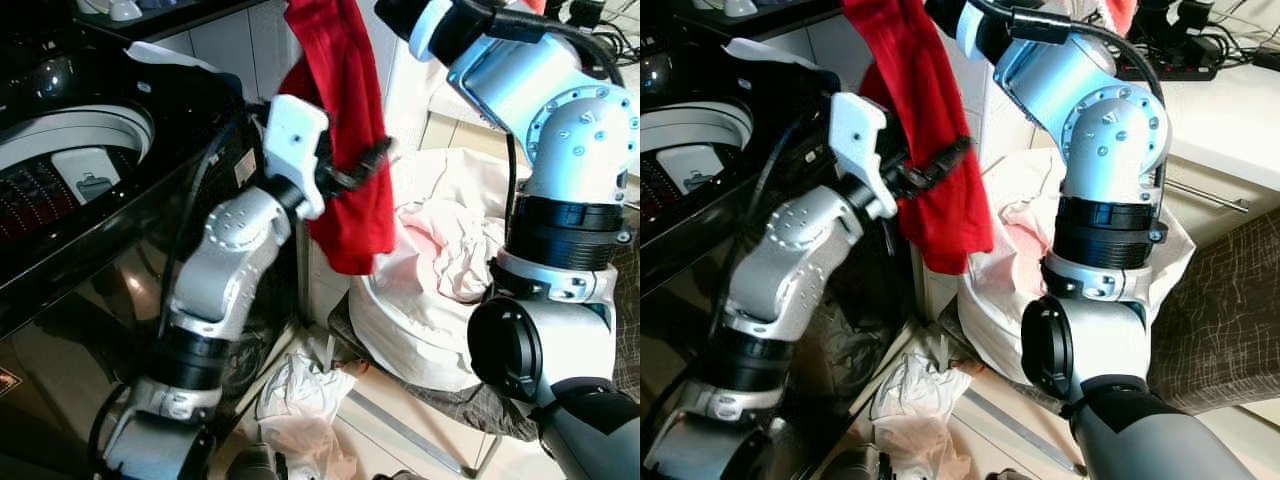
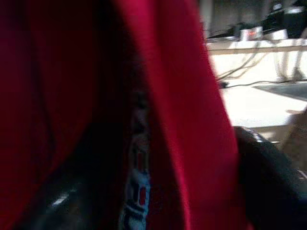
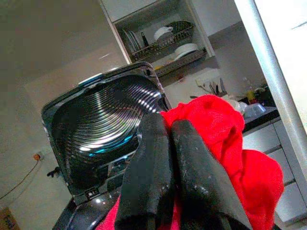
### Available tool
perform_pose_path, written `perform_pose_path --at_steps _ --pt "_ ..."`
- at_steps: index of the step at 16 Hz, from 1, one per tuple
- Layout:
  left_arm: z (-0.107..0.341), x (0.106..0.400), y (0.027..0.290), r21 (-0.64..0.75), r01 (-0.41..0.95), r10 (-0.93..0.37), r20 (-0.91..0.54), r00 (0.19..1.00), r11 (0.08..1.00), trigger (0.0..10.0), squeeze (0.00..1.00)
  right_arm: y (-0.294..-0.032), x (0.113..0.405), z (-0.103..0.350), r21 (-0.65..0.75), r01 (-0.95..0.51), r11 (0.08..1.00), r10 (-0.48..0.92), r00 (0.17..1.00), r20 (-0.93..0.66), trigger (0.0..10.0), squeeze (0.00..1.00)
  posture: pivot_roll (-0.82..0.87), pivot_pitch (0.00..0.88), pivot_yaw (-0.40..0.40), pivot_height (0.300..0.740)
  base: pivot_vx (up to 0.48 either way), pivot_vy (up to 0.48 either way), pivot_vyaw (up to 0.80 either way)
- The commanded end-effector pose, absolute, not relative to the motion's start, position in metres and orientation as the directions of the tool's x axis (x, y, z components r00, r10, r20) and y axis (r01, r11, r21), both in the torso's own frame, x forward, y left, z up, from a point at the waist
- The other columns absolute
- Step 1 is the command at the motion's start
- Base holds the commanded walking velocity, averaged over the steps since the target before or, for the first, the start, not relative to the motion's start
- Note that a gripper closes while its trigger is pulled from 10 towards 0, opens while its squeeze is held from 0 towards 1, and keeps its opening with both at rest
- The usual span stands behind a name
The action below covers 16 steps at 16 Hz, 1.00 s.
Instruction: Clothes washing
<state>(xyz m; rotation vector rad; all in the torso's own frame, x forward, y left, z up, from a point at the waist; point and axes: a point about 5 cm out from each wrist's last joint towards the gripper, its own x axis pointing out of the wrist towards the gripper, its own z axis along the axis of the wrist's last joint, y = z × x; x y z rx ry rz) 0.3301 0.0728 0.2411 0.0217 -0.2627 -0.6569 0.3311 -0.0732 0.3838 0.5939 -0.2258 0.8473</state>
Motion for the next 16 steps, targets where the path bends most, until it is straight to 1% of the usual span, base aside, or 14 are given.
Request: perform_pose_path --at_steps 1,6,16 --pt "0.246 0.335 0.076 0.1 0.57 -0.575 0.249 0.779 0.815 0.0 0.0 -0.077 0.326 0.387 0.397 -0.765 0.508 0.629 0.644 0.435 0.0 0.0 0.0 0.0 0.031 0.74 0.0 0.0 0.0" --pt "0.25 0.343 0.086 0.078 0.497 -0.498 0.273 0.823 0.864 0.0 0.0 -0.084 0.324 0.384 0.409 -0.744 0.528 0.603 0.668 0.437 0.0 0.0 -0.01 0.0 0.044 0.74 0.0 0.0 0.0" --pt "0.252 0.35 0.094 0.086 0.456 -0.461 0.277 0.843 0.886 0.0 0.0 -0.083 0.323 0.383 0.412 -0.74 0.532 0.598 0.673 0.435 0.0 0.0 -0.01 0.0 0.051 0.74 0.0 0.0 0.0"
